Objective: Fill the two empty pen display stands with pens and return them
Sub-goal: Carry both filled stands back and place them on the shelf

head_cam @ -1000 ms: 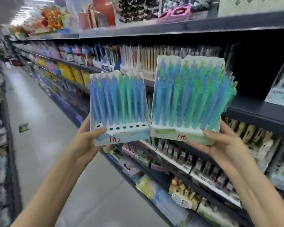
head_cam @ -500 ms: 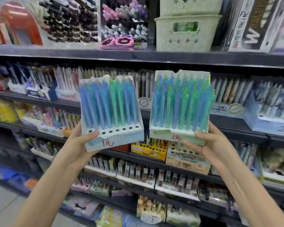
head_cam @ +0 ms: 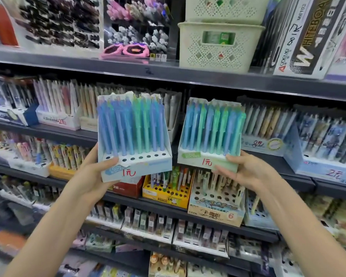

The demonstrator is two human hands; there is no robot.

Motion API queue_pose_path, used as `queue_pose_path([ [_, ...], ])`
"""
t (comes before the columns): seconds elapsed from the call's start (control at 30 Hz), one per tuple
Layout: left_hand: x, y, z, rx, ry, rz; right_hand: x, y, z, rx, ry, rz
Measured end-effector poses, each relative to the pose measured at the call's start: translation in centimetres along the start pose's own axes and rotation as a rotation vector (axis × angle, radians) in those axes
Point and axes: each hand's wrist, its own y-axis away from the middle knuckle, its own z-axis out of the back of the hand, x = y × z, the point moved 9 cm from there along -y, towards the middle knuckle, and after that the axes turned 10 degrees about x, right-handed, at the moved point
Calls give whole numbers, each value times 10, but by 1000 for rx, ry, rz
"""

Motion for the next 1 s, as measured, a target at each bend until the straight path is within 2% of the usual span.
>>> queue_pose_path([
  [0.13,-5,-10,-1,56,7,11,1,0,-2,-55,124,-59],
  [0.23,-11,-15,-1,102,-11,19,4,4,4,-169,416,-68],
  [0.3,-14,-18,1,112,-21,25,15,14,14,-328,822,10],
  [0.37,-15,-21,3,125,-9,29,33,31,15,-619,1359,167],
  [0.4,-15,-22,3,132,-3,31,38,39,7,-745,1520,272],
  [0.43,-15,-24,4,135,-1,38,37,43,-2,-790,1552,354],
  [0.5,-14,-27,5,143,-8,55,30,35,-17,-710,1452,430],
  [0.57,-15,-30,7,150,-10,58,22,19,-25,-626,1323,441],
  [0.63,-16,-32,7,169,-15,61,20,10,-27,-644,1233,449],
  [1.0,-23,-46,18,173,-16,43,38,-29,-24,-719,1204,389],
])
